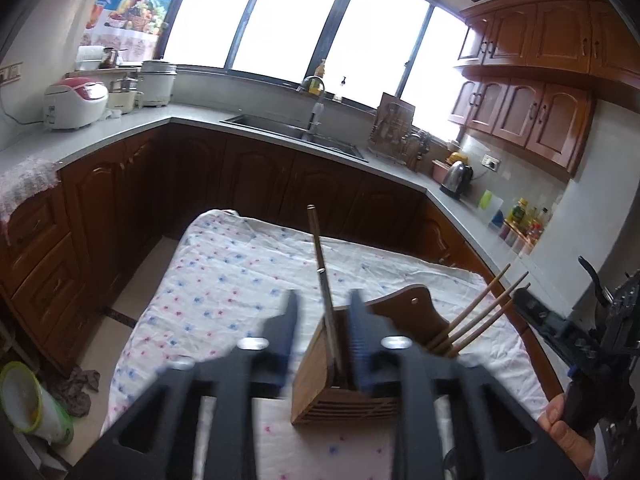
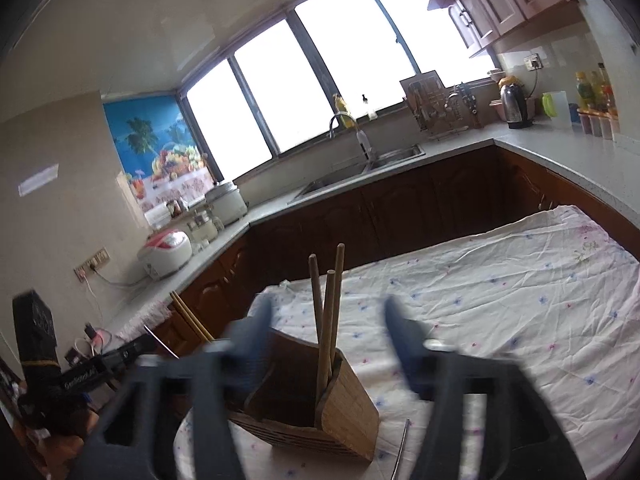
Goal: Organize utensils
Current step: 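Lower the chopsticks into the holder and open both tools, then move both open tools back toward the metal chopsticks on the cloth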
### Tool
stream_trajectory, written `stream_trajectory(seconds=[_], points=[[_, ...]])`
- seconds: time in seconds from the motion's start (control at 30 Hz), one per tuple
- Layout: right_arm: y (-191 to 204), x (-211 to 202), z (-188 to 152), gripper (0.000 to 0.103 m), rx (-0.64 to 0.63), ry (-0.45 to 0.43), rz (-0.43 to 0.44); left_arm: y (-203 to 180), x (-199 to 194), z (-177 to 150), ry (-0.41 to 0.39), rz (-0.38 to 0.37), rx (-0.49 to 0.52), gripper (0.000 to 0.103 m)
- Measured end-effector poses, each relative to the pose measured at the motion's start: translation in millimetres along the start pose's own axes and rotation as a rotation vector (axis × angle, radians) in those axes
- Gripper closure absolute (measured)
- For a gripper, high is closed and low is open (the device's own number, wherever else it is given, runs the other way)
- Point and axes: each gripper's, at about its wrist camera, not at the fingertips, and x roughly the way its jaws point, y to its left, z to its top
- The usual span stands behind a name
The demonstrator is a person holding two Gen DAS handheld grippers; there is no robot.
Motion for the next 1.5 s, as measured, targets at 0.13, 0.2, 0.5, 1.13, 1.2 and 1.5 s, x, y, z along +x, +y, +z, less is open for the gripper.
stream_trajectory(seconds=[0.13, 0.2, 0.5, 1.13, 1.2, 1.5], points=[[-8, -15, 0, 0.011, 0.029, -0.024, 0.010, 6, -13, -5, -0.008, 0.028, -0.019, 0.039], [-10, -23, 0, 0.010, 0.042, -0.031, 0.021, 8, -20, -8, -0.015, 0.033, -0.023, 0.029], [-12, -59, -10, 0.009, 0.048, -0.023, 0.031, 2, -57, -32, -0.014, 0.044, -0.010, 0.022], [-33, -145, -76, 0.007, 0.034, 0.065, -0.025, -16, -129, -96, 0.070, 0.007, -0.004, 0.017], [-38, -151, -84, 0.007, 0.041, 0.073, -0.036, -17, -133, -104, 0.087, -0.002, -0.006, 0.017], [-56, -174, -117, 0.007, 0.035, 0.107, -0.111, -24, -139, -126, 0.151, -0.003, -0.010, 0.017]])
